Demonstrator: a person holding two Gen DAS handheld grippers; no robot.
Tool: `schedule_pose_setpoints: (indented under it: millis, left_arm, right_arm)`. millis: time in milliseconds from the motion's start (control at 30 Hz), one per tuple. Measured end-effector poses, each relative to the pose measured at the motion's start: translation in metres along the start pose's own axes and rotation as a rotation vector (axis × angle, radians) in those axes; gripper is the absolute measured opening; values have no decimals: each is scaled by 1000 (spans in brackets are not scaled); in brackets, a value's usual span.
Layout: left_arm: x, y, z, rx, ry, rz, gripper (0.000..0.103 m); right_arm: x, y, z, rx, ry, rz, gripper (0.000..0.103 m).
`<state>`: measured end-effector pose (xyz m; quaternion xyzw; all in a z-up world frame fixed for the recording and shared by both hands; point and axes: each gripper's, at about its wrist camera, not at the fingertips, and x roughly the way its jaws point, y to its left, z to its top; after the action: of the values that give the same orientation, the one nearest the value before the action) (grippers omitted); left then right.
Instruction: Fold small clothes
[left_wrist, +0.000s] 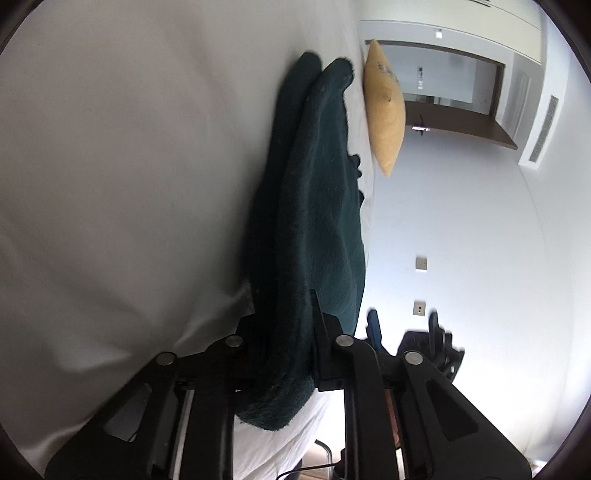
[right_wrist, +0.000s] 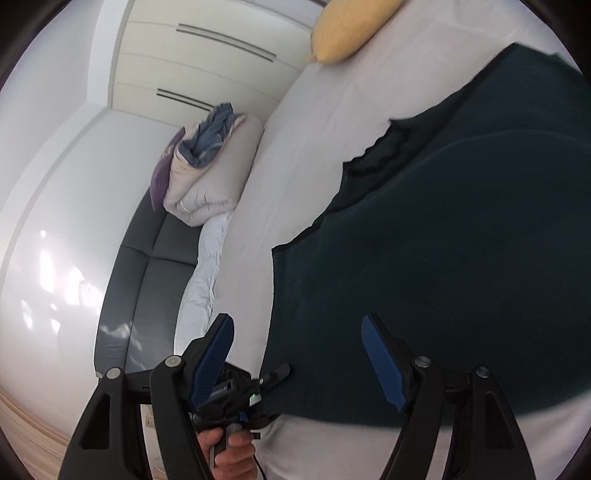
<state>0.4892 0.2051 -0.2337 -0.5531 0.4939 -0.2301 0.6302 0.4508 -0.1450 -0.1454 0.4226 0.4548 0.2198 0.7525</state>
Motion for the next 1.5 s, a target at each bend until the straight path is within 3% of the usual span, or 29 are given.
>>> schedule_pose_setpoints:
  millis: [167,467,633,767,833,967,1033,1167,1367,1500]
  left_arm:
    - [-4,-10,-5,51,-36,26,12]
    - [-8,-38,-11,115,-89,64,11]
    - [8,-109,-22,312,-105,154,11]
    - [62,-174,-45,522,-73,229,11]
    - [105,-194,-61,597,-19,248,11]
    - [175,-195,-89,659,68,271,11]
    - [195,-194,-97,678,80,283,11]
    - [206,-192,-111,756,82,346,11]
    - [207,-199,-133,896,81,457,15]
    - [198,-197,-137,883,103,386,26]
  right_arm:
    - [41,-33,8,75,86,-101,70]
    - [28,-44,0,37,66,6,69]
    - [-8,-43,18,105,56,84,75]
    - [-46,-43,45,121,10,167,82]
    - [-57,-46,61,125,8,178,84]
    - [-49,-56,81,140,92,178,89]
    - [-41,-66,83,160,127,123,89]
    - [-34,-70,82,158,134,129,87]
    - [-16,-53,90,113,161,68,87]
    - [-5,-49,89,79,201,-7,76]
